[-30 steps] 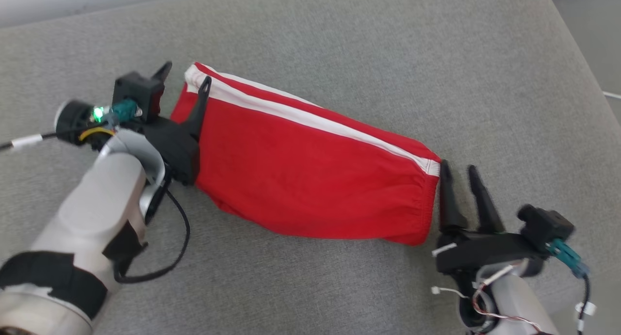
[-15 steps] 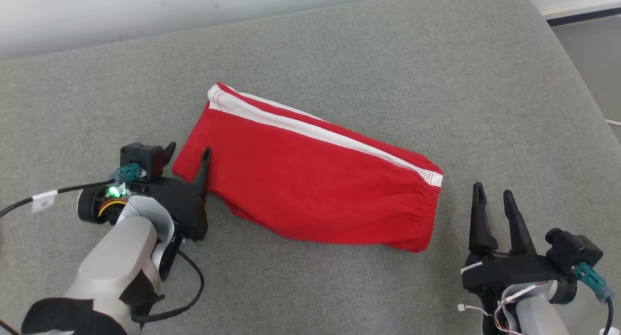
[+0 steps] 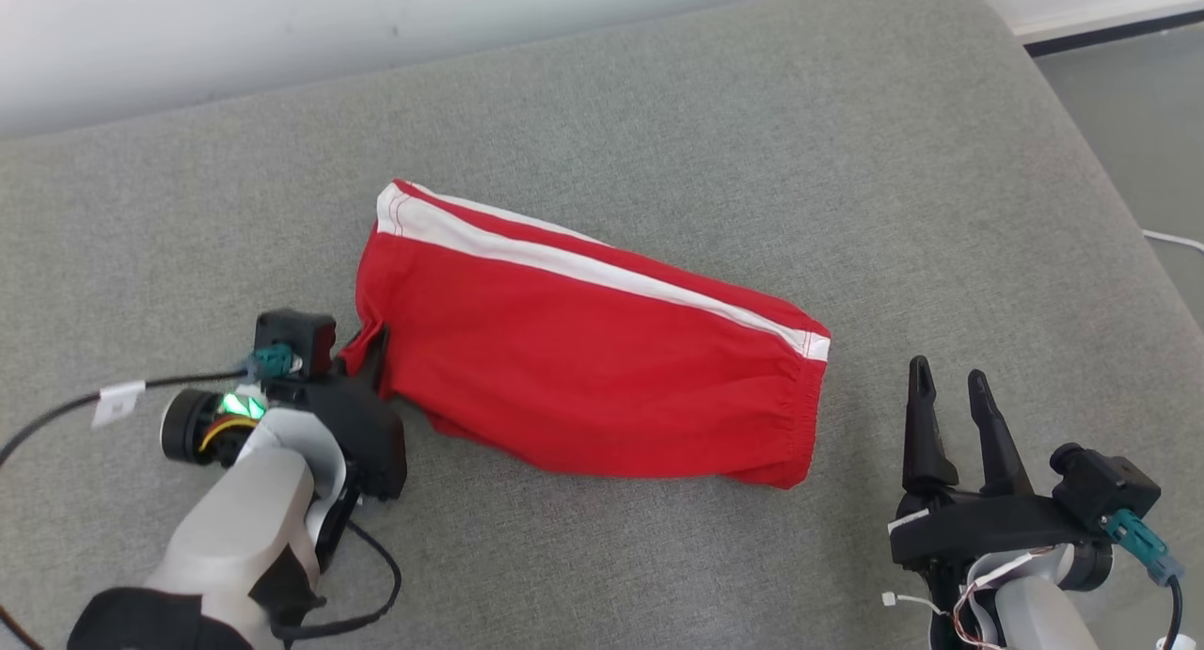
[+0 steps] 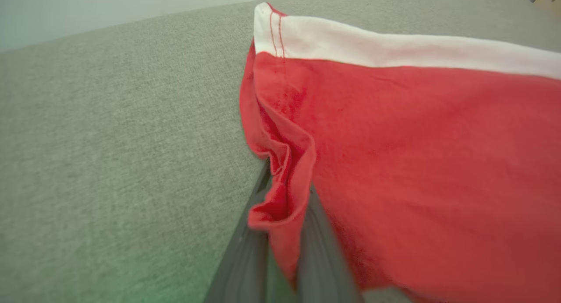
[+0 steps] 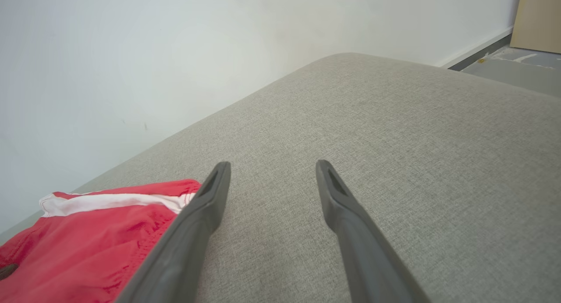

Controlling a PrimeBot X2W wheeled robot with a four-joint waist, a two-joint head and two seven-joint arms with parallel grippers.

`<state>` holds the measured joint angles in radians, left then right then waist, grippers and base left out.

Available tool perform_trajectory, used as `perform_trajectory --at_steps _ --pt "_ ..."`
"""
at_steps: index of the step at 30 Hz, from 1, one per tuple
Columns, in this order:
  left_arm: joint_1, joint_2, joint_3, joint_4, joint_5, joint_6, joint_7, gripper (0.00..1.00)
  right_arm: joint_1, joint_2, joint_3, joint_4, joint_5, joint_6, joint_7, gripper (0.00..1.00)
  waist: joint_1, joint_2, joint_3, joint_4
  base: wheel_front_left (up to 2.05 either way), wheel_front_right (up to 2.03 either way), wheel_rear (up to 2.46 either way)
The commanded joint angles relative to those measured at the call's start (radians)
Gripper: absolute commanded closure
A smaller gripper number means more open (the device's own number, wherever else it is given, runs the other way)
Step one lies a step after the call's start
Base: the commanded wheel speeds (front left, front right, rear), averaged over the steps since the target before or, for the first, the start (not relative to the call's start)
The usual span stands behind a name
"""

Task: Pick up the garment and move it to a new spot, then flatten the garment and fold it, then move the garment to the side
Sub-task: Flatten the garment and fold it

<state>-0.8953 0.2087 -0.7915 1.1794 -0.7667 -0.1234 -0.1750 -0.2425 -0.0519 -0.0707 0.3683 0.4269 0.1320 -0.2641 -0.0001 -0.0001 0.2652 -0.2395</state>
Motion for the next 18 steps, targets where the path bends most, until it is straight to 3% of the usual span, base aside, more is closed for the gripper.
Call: perform_trajectory --at_steps 1,10,15,18 --pt "0.037 -0.001 0.002 0.016 -0.006 0.0 -0.018 1.0 0.017 0.002 -0.001 0.001 0.002 -0.003 0.0 0.0 0.0001 0.0001 -0.018 0.0 0.0 0.0 0.0" --pt "0.143 -0.018 0.06 0.008 -0.043 0.042 -0.087 1.0 0.071 0.002 -0.015 0.014 -0.009 -0.003 0.0 0.0 0.0001 0.0001 -0.125 0.054 0.0 0.0 0.0" --pt "0.299 -0.006 0.155 -0.134 -0.025 0.134 -0.09 1.0 0.128 0.001 -0.012 0.036 -0.021 -0.003 0.0 0.0 0.0001 0.0001 -0.214 0.127 0.0 0.0 0.0" --pt "0.391 0.004 0.203 -0.218 0.004 0.165 -0.09 1.0 0.149 0.001 -0.002 0.04 -0.027 -0.003 0.0 0.0 0.0001 0.0001 -0.24 0.155 0.0 0.0 0.0"
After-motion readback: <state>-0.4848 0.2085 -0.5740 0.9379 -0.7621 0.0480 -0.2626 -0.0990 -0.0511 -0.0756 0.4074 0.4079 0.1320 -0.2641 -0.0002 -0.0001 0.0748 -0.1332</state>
